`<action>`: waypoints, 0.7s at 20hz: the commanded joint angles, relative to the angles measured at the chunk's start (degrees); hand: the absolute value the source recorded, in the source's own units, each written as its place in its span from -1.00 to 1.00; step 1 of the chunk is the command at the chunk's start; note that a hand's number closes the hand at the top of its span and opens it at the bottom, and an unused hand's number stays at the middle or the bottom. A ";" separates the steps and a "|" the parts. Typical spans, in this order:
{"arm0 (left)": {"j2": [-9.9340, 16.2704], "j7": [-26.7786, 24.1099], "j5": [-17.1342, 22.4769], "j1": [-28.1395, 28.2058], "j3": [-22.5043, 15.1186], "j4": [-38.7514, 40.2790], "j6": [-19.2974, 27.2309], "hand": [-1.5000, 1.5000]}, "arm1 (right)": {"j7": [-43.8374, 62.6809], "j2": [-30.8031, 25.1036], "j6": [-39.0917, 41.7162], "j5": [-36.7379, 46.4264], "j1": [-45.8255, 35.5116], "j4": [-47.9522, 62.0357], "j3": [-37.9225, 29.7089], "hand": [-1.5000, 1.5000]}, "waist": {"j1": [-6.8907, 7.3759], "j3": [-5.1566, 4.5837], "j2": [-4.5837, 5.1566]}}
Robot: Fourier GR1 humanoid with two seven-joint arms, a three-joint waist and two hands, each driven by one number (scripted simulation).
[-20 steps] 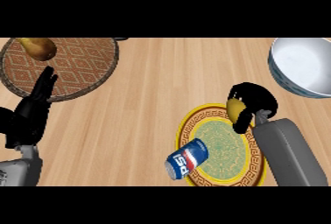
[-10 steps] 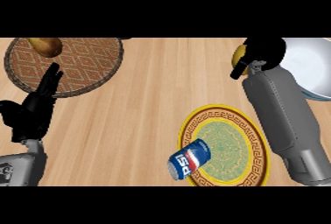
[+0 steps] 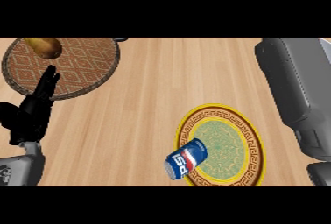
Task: Pick the lemon from the plate and place it in the bowl
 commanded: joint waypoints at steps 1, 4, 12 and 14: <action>-1.45 -1.34 -1.34 2.64 -1.18 -2.41 1.08 0.00 | -0.29 -3.68 -5.96 0.14 -3.60 5.45 -4.25 1.00 | -0.06 0.06 -0.02; 0.50 -2.80 0.52 0.25 2.27 3.44 -0.53 0.00 | -1.14 -2.89 -5.32 -0.92 -2.51 3.55 -4.50 1.00 | -1.18 0.04 -0.27; -0.90 -1.53 -1.23 0.73 0.37 0.25 0.51 0.00 | -16.05 -9.96 -16.21 -7.64 2.39 13.65 -12.21 1.00 | -0.81 0.09 -0.09; -1.32 1.40 -0.71 1.61 -0.53 -2.93 0.03 0.00 | -17.63 -10.88 -19.76 -7.94 0.62 18.72 -13.79 1.00 | -0.09 0.11 0.05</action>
